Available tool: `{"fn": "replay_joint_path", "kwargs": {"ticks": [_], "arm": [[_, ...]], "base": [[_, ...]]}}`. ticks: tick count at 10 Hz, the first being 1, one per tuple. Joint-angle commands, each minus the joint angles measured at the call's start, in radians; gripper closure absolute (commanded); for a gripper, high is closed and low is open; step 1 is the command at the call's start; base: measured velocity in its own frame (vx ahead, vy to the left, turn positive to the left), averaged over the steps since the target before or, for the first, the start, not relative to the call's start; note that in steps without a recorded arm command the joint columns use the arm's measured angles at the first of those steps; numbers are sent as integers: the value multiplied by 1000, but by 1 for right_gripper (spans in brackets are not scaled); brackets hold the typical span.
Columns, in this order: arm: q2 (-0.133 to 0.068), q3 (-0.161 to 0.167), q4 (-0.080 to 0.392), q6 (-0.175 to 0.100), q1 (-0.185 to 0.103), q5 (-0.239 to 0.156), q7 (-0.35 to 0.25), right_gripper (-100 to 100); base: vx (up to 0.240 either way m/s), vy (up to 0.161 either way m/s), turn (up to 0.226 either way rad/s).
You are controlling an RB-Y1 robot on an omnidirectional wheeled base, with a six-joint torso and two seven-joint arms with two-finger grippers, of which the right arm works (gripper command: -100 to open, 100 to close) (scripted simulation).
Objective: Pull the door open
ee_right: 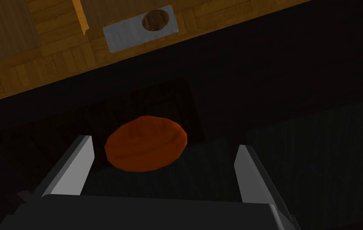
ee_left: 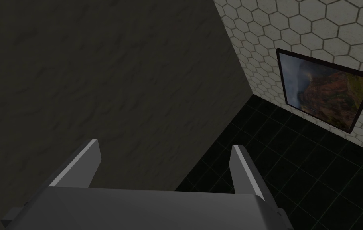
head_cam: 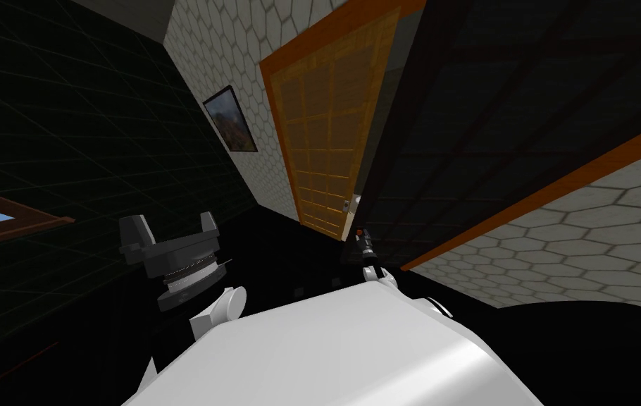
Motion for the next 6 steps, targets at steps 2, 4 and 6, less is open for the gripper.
{"fn": "replay_joint_path", "kwargs": {"ticks": [2, 4, 6], "arm": [[5, 8, 4, -1, -6, -22, -70, -100], [8, 13, 3, 2, -9, -37, -108, -100], [16, 25, 1, 7, -15, -70, -173, -100]], "base": [[-44, 3, 20], [-61, -16, 38], [-61, -15, 49]]}}
